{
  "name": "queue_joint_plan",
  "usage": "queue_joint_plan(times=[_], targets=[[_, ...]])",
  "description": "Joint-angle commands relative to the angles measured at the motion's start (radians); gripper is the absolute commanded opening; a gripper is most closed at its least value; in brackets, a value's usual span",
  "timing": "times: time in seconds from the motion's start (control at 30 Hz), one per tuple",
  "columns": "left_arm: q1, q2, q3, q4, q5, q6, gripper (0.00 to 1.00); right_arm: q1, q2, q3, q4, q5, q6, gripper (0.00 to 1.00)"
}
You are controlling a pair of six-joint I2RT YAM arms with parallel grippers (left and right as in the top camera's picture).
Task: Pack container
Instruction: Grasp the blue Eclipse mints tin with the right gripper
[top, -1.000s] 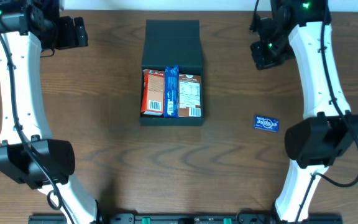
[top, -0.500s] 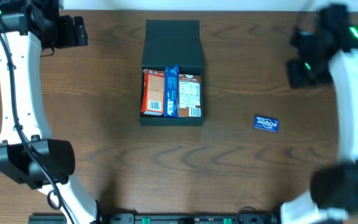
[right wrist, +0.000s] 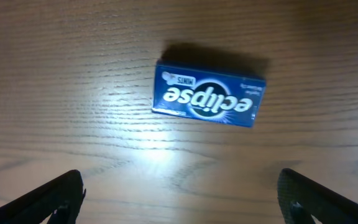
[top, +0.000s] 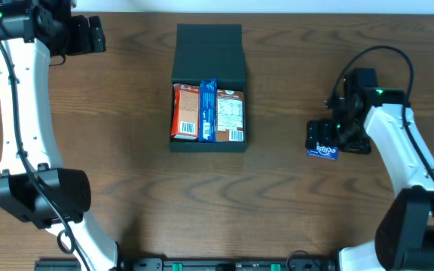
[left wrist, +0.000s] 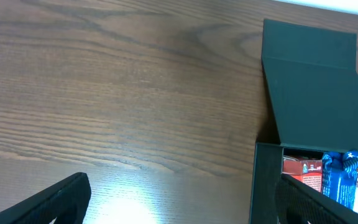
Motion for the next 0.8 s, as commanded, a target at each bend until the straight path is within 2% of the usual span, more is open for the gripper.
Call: queue_joint_plan(times=[0.0,0.33,0.5,0.77], targets=[[0.002,0.011,0.0,0.0,0.007,0.002,0.95,0.019,0.039,-0.002,0.003,0.05,0.092,0.99],[0.002,0.011,0.0,-0.001,0.007,0.004,0.95,0.018,0.166,-0.002,0.064,0.076,0.156,0.99],[0.002,0.011,0.0,0.0,0.007,0.004,0.95,0.009,0.184,-0.003,0.113,0.144,0.187,0.99],[0.002,0.011,0.0,0.001,0.007,0.004,0.95,-0.011,0.187,-0.033,0.193,0.138,0.174,0.99]])
